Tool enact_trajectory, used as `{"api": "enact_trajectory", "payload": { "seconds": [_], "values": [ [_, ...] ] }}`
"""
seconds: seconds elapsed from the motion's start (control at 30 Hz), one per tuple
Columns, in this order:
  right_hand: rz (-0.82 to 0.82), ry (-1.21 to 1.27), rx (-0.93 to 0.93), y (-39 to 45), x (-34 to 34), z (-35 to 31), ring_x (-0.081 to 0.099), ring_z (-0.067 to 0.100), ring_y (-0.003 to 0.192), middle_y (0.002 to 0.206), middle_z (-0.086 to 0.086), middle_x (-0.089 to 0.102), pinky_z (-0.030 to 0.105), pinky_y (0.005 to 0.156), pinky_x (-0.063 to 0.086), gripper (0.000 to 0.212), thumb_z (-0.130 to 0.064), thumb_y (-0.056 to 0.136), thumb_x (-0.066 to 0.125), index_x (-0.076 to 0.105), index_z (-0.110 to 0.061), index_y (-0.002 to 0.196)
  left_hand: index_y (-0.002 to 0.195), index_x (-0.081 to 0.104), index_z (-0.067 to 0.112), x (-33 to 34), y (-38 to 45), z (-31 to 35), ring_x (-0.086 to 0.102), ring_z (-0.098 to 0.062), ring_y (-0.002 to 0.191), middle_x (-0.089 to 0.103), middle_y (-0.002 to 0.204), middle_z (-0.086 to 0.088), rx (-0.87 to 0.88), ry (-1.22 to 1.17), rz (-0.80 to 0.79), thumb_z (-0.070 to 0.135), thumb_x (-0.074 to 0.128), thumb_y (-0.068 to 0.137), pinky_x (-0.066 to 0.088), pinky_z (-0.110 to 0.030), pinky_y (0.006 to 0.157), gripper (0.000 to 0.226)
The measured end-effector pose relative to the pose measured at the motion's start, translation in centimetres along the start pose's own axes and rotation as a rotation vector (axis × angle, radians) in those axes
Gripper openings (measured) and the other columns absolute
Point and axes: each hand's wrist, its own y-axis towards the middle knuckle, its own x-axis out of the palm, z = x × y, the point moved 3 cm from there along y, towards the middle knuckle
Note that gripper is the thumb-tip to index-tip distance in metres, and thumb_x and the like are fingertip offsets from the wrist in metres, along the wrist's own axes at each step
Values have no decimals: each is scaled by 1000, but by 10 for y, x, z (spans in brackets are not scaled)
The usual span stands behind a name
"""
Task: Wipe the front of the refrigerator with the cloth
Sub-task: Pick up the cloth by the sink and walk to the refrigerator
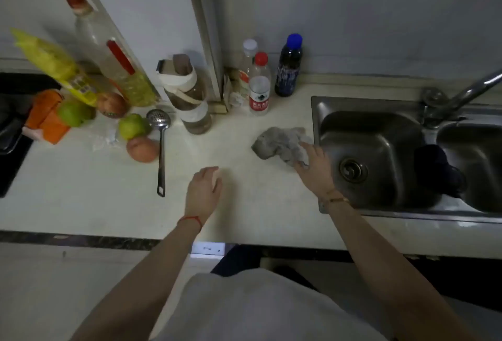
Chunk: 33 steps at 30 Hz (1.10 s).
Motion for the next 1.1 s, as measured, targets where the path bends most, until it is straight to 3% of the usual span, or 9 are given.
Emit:
{"api": "enact_trajectory", "payload": {
  "seconds": [0.17, 0.3, 0.47, 0.67, 0.77, 0.87, 0.93, 1.03, 1.1],
  "values": [
    [-164, -183, 148, 42, 37, -5, 26, 40, 146, 156, 15, 31, 55, 122, 26, 76, -49, 94, 62, 26, -22, 156, 138, 51, 7, 24, 7, -5, 52, -31, 124, 53, 141, -12, 42, 208, -184, 16, 46, 100, 43, -39, 100, 39],
    [-189, -295, 168, 57, 52, -3, 24, 46, 144, 157, 15, 27, 61, 120, 25, 83, -61, 90, 60, 21, -28, 156, 140, 49, 6, 28, 9, -9, 43, -27, 136, 43, 151, -10, 25, 224, -207, 17, 43, 101, 39, -35, 109, 41],
    [-163, -406, 165, 65, 62, -13, 40, 46, 130, 150, 19, 37, 57, 112, 36, 62, -39, 95, 63, 36, -20, 148, 143, 46, 7, 26, 7, -8, 37, -25, 142, 38, 154, -10, 35, 218, -220, 19, 43, 102, 35, -33, 115, 43],
    [-235, -101, -15, 24, 58, -17, 53, 35, 120, 143, 15, 46, 46, 97, 52, 50, -14, 90, 68, 47, -11, 135, 137, 54, 9, 20, -19, -8, 53, -28, 125, 57, 137, -10, -15, 127, -153, 16, 46, 101, 47, -38, 102, 37],
    [-246, 96, -58, -16, 49, -6, 59, 28, 108, 128, 13, 57, 26, 84, 45, 49, -14, 86, 73, 53, -10, 131, 123, 65, 10, 13, -47, -14, 65, -25, 105, 68, 120, -8, -164, -71, -24, 16, 55, 98, 52, -34, 90, 27],
    [-334, 219, -72, -51, 41, 8, 61, 21, 97, 113, 7, 64, 27, 77, 43, 40, -19, 88, 75, 57, -14, 123, 111, 69, 15, 9, -91, -22, 69, -18, 90, 74, 105, -3, -350, -257, 26, 16, 58, 96, 55, -30, 84, 18],
    [-420, 337, -84, -73, 36, 14, 62, 17, 93, 104, 4, 67, 27, 80, 48, 31, -17, 90, 74, 59, -14, 118, 106, 70, 16, 12, -131, -27, 70, -20, 88, 76, 99, -4, -479, -364, 68, 17, 58, 97, 55, -31, 84, 15],
    [-535, 446, -122, -109, 27, 22, 63, -1, 86, 99, -2, 68, 8, 77, 47, 25, -10, 91, 72, 61, -17, 113, 108, 71, 12, 32, -210, -34, 71, -22, 90, 75, 100, -6, -698, -420, 157, 21, 57, 98, 54, -35, 89, 19],
    [-616, 426, -157, -130, 26, 25, 62, -10, 83, 99, -5, 68, 3, 72, 45, 25, -10, 92, 71, 61, -20, 112, 111, 70, 8, 57, -274, -36, 70, -25, 88, 74, 106, -11, -891, -564, 235, 18, 54, 99, 53, -35, 90, 23]
  ]
}}
